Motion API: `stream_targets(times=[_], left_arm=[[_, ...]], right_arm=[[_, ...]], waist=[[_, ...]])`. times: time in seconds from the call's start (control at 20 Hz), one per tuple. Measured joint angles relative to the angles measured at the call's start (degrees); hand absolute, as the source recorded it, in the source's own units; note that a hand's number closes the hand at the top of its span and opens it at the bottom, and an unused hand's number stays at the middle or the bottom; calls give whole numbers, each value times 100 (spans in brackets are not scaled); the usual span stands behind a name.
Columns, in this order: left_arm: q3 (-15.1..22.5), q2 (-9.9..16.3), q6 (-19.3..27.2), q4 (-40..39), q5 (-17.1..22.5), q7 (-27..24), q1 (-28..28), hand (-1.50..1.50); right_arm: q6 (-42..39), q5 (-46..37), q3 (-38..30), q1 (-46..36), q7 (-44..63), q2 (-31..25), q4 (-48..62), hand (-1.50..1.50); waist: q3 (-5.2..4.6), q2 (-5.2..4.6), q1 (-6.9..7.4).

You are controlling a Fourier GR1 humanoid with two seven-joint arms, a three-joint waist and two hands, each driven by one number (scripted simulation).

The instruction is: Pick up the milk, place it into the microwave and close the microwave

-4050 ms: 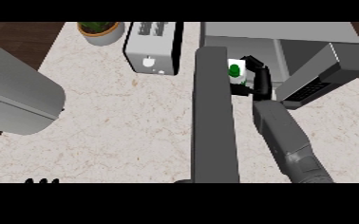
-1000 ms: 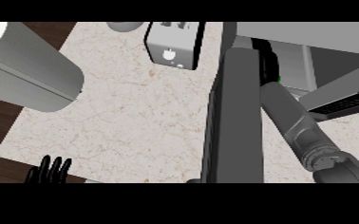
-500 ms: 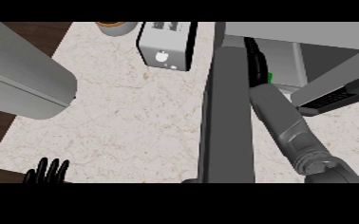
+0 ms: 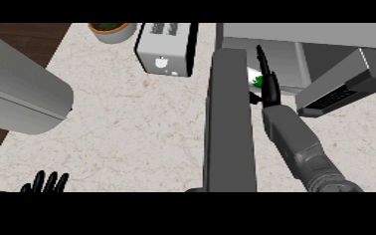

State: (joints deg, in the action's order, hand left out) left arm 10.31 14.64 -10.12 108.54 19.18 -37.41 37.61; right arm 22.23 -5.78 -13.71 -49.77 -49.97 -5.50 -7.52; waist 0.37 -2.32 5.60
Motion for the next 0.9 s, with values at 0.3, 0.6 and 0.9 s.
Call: stream_targets(times=[0.3,0.6,0.9], left_arm=[[88,-37,27,96,-84,-10,234,-150],[95,-96,131,97,-122,166,196,-150],[310,-83,159,220,-356,367,266,-150]], right_arm=[[-424,144,-149,503,-536,115,-22,-150],[-973,177,-166,968,-940,74,-83,-150],[-1626,125,-30,1372,-1027,78,-225,-150]], waist=[[-9,67,-139],[-17,130,-297],[-24,184,-420]])
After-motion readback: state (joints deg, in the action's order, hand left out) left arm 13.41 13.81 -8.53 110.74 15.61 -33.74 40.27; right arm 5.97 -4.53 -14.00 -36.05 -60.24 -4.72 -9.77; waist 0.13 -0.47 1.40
